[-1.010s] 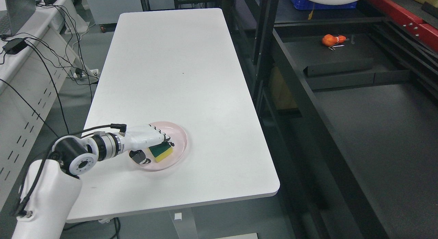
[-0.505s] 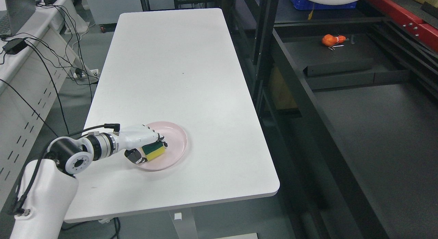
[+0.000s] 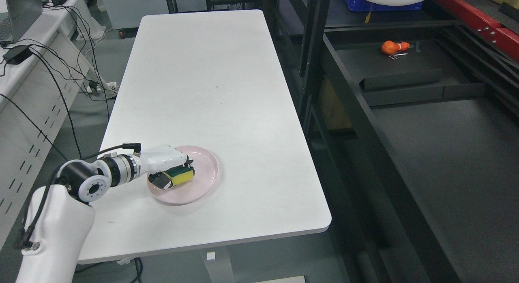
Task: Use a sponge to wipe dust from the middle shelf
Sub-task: 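Lift the sponge off the plate with the left hand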
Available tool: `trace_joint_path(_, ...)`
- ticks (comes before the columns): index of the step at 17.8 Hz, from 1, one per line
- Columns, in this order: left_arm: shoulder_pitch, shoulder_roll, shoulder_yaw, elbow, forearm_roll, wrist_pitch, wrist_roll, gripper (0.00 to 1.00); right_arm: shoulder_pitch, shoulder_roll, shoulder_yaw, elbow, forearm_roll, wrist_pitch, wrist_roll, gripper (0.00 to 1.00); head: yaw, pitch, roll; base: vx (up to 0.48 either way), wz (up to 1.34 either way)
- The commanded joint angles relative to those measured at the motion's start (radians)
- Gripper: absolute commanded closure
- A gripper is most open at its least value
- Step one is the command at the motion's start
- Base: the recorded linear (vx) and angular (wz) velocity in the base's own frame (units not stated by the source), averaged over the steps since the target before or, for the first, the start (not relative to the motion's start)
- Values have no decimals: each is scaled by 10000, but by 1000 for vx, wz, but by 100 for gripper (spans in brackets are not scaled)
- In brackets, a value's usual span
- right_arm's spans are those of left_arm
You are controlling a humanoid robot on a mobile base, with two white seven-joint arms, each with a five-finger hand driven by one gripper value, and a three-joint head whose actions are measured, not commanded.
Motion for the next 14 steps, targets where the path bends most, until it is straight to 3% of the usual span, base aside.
trace_joint_path(1,-349,-639,893,408,174,-146,-5,80,9,-175,0,-174,2,722,-5,0,0,0,0,0,0)
trace_joint_path(10,-1669,-671,1478,-1569,957,-1033,-159,83,9,-175,0,-174,2,722,-5,0,0,0,0,0,0)
trace_joint_path(12,-1777,-869,1462,-1831,1003,-1402,-143,83,-7,-175,0,-174,2,722,-20,0,0,0,0,-19,-26)
trace_joint_path(14,-1945,-1541,1447,-1909,1278,-1877,-143,83,8,-175,0,-174,2,722,-5,0,0,0,0,-33,-99)
